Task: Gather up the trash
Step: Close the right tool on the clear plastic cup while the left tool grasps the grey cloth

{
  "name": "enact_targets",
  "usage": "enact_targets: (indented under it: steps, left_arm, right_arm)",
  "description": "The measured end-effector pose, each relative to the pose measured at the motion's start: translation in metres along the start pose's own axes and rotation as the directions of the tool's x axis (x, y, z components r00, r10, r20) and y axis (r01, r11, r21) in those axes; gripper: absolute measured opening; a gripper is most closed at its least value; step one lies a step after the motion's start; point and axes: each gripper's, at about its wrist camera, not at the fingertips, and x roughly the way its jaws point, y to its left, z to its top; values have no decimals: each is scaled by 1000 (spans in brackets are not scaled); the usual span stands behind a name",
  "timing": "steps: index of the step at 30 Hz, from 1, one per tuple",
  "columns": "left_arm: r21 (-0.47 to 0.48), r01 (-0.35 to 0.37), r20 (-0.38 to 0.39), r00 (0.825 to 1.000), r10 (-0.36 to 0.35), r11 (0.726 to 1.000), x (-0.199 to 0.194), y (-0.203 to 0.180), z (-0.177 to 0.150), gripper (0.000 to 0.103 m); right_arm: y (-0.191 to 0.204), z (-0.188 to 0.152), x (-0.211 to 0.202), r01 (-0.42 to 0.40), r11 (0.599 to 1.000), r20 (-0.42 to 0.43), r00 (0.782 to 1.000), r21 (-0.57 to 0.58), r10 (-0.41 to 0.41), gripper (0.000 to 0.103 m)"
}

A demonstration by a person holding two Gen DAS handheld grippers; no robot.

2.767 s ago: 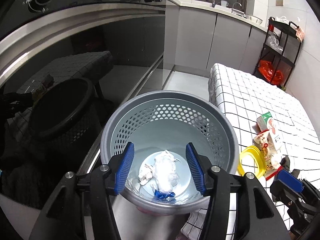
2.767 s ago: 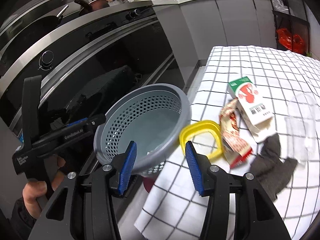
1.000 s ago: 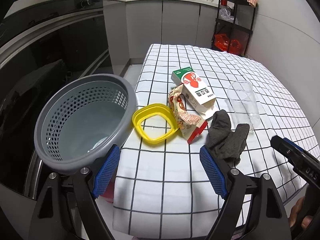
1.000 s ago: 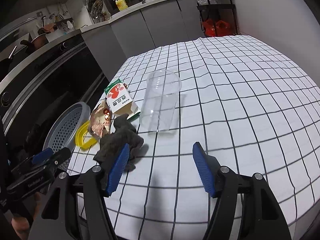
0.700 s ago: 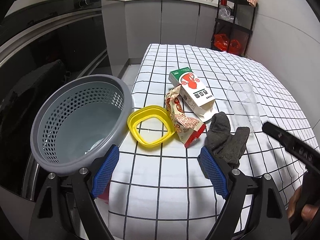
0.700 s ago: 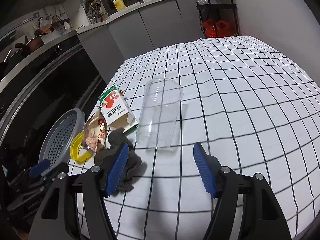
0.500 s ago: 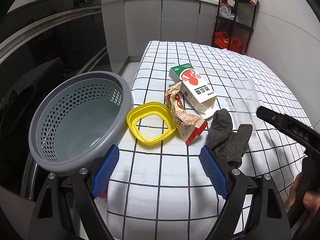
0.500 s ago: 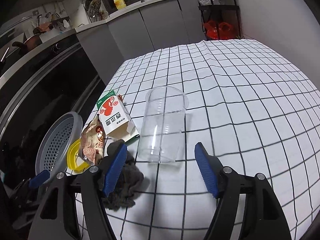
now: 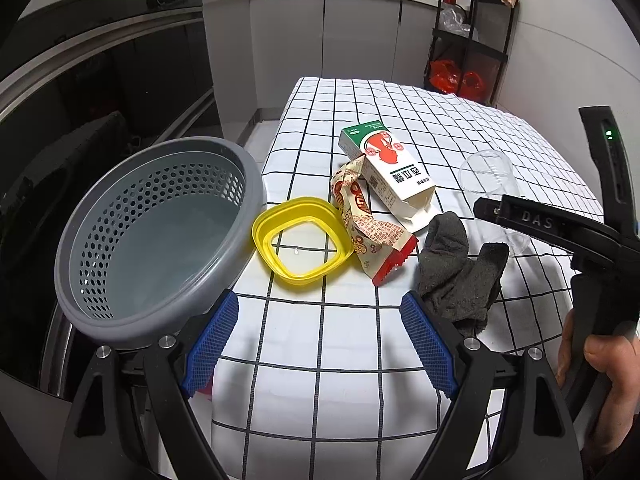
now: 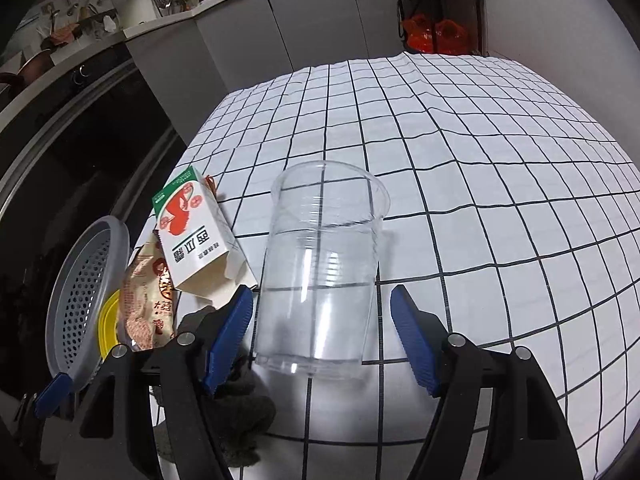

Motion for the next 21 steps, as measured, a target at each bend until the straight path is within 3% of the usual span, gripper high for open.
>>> enact_targets:
  steps: [3, 5, 6, 15, 21]
  left_arm:
    - [1, 1, -3, 1000, -1, 1000, 0, -1, -1, 82]
    - [2, 2, -4, 1000, -2, 1000, 0, -2, -1, 82]
    - [3, 3, -4, 1000, -3, 1000, 1, -3, -1, 82]
    - [27, 54, -13, 998, -53, 998, 4, -24, 0, 82]
    - [59, 100, -2, 995, -100, 993, 9, -52, 5, 88]
  right_arm:
    - [-1, 1, 3, 0, 1000, -5, 1000, -8, 0, 67]
    - [-3, 1, 4, -10, 1000, -5, 1000, -6, 10, 53]
    - [-4, 1, 3, -17, 1000, -1, 1000, -3, 17, 51]
    - [-25, -13, -38, -54, 997, 95, 994, 47, 49, 51]
    - [-50, -32, -65, -71, 992, 134, 989, 109, 56, 51]
